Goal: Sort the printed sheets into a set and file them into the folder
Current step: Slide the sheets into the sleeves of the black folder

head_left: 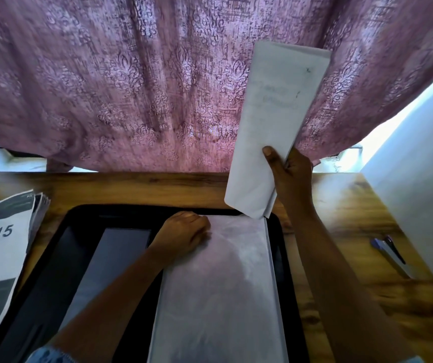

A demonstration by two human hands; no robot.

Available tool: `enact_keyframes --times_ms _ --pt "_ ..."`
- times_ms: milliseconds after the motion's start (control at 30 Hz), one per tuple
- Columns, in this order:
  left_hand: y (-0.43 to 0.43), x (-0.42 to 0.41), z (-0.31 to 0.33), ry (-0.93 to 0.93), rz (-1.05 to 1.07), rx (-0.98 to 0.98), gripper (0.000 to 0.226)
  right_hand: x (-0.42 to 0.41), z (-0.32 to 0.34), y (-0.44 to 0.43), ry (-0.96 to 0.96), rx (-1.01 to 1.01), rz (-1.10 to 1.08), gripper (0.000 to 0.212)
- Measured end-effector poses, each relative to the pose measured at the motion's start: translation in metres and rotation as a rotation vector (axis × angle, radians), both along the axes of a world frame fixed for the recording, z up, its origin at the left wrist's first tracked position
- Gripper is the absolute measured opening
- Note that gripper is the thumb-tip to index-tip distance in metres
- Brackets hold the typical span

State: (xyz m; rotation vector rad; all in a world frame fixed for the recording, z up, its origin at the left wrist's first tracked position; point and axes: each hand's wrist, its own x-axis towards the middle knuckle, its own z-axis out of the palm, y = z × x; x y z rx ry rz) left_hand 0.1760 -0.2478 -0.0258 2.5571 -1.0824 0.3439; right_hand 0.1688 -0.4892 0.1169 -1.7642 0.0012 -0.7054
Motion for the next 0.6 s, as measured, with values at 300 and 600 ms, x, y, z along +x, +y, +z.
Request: enact_keyframes --times_ms 300,600 --pt "0.002 0.001 0.001 0.154 -0.002 -0.070 0.037 0.032 -0.025 0.030 0.107 0.393 0.180 0.015" --pt "0.010 -0.008 0.002 -0.181 0.046 -0.134 0.023 0.035 -0.054 0.037 0.239 0.556 0.244 0.010"
